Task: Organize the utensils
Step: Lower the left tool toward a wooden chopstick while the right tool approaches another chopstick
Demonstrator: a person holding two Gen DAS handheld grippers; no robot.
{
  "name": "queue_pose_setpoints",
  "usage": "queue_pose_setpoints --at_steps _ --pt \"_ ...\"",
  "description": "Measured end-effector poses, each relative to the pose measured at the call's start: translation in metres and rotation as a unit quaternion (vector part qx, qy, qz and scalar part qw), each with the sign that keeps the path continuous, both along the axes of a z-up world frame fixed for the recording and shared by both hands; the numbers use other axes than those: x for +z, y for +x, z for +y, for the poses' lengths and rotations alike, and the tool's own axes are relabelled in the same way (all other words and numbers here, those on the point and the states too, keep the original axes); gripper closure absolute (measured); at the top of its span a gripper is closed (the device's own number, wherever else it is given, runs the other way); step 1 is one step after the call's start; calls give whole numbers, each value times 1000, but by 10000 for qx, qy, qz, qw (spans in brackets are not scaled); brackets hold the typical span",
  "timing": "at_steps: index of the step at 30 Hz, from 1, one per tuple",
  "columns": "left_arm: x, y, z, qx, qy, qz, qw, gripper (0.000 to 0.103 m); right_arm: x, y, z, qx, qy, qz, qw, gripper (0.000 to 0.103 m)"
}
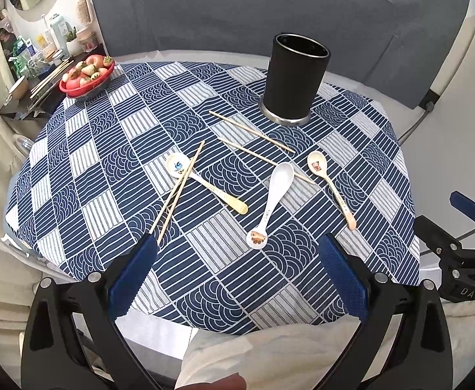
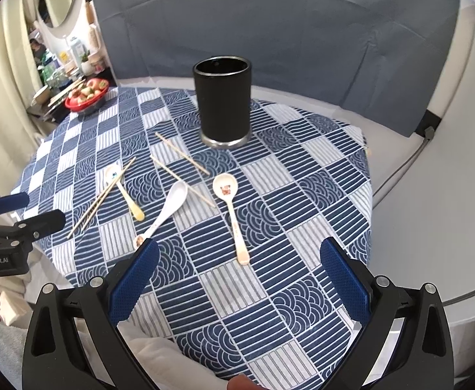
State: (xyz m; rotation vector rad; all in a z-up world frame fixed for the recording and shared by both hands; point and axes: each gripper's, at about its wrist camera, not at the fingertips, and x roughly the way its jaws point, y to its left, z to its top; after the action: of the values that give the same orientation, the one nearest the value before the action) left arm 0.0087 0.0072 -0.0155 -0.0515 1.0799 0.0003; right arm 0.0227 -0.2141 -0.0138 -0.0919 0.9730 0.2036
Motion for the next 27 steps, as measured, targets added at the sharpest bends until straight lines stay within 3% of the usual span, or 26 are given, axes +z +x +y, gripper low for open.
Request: queue_pose_setpoints --at_steps 20,27 --pt "-29 36 21 82 117 589 9982 6 -21 40 26 148 -158 554 9982 8" --pt "-42 57 10 -263 190 790 9963 6 -36 56 26 60 -233 825 9963 8"
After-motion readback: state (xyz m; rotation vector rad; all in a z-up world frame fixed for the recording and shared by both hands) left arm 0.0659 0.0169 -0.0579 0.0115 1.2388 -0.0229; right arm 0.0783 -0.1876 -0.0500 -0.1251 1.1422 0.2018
